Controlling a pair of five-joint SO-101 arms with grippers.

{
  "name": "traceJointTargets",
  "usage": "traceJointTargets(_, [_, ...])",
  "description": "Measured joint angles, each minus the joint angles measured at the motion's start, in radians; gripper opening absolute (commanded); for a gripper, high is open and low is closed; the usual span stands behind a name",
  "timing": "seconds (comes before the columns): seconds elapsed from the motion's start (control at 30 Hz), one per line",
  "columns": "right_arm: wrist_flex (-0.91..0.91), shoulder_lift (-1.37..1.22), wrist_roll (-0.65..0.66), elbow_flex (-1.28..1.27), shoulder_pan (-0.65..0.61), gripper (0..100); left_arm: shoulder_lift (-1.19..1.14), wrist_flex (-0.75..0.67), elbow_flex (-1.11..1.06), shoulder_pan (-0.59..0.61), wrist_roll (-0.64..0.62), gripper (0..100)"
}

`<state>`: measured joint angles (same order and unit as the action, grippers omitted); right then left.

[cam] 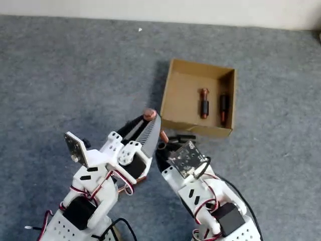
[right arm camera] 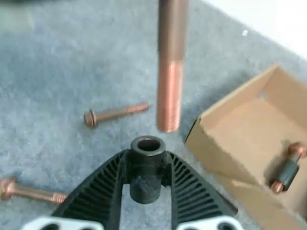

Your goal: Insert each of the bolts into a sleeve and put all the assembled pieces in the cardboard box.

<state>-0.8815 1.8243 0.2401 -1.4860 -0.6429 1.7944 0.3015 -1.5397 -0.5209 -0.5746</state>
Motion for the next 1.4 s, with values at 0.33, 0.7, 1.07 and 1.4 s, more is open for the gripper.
traceJointTargets(0.33, [0.006,0.0,0.005,0.002,-0.003,0.6,0.0,0.071,0.0,-0.002,0.026,0])
traceJointTargets(0.7, [0.006,0.0,0.005,0.055,-0.006,0.6,0.008,0.129,-0.018,-0.017,0.066,0])
traceJointTargets(1.07, [0.006,0.0,0.006,0.054,-0.008,0.6,0.015,0.224,-0.017,-0.018,0.066,0])
traceJointTargets(1.4, [0.005,-0.002,0.006,0.054,-0.009,0.6,0.02,0.258,-0.014,-0.018,0.068,7])
